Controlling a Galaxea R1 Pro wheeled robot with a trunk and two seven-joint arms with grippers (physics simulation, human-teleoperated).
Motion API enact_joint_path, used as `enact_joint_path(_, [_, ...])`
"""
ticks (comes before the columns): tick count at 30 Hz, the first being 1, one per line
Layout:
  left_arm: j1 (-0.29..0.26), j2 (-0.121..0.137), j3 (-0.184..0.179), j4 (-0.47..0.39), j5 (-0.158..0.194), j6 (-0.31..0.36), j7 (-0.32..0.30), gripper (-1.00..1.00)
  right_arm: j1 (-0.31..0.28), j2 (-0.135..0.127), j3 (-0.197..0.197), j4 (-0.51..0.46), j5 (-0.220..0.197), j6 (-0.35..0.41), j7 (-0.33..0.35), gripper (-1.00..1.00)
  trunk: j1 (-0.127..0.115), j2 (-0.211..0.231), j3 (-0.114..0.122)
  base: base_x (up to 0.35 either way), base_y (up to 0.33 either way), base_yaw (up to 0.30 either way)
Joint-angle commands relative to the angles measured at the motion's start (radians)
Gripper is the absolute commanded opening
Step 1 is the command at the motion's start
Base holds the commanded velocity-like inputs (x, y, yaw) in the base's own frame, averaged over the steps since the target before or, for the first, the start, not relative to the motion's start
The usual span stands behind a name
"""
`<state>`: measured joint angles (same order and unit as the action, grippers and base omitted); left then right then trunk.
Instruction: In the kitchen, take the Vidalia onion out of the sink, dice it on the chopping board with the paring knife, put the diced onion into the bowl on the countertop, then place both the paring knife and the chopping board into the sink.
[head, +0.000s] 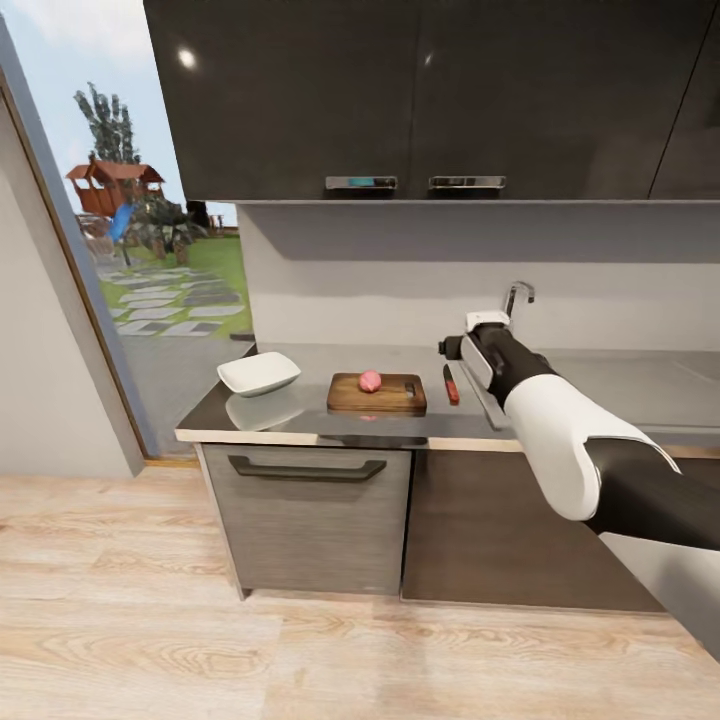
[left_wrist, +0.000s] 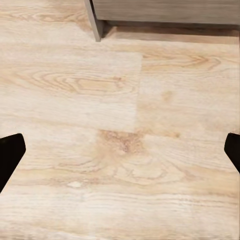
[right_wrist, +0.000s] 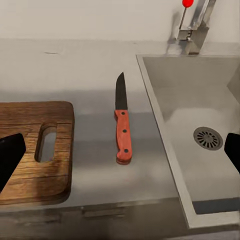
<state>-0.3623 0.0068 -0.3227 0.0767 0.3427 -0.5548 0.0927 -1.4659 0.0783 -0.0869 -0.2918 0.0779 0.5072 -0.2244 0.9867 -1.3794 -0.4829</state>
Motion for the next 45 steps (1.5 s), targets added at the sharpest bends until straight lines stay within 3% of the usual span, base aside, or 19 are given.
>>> enact_joint_path(1, [-0.001,-0.001,-0.009,0.003,0.002,0.006,0.004,1.0,-0.001,-0.002,-0.01,-0.001,0.007,0.008,0.0,1.0,0.0,-0.001,-0.001,0.0,0.0,0.0])
enact_joint_path(9, [-0.001,0.005,-0.009,0.003,0.002,0.07,0.003,1.0,-0.001,-0.022,-0.017,0.051,0.001,0.015,0.003,1.0,0.0,-0.001,-0.002,0.0,0.0,0.0])
enact_joint_path(24, [-0.001,0.012,-0.009,0.003,0.002,0.073,0.002,1.0,-0.001,-0.039,-0.019,0.055,-0.002,0.015,0.003,1.0,0.0,-0.001,-0.024,0.0,0.0,0.0])
enact_joint_path(45, [-0.001,0.016,-0.009,0.002,0.002,0.073,-0.001,1.0,-0.001,-0.037,-0.017,0.061,-0.003,-0.013,0.052,1.0,0.0,-0.001,-0.057,0.0,0.0,0.0])
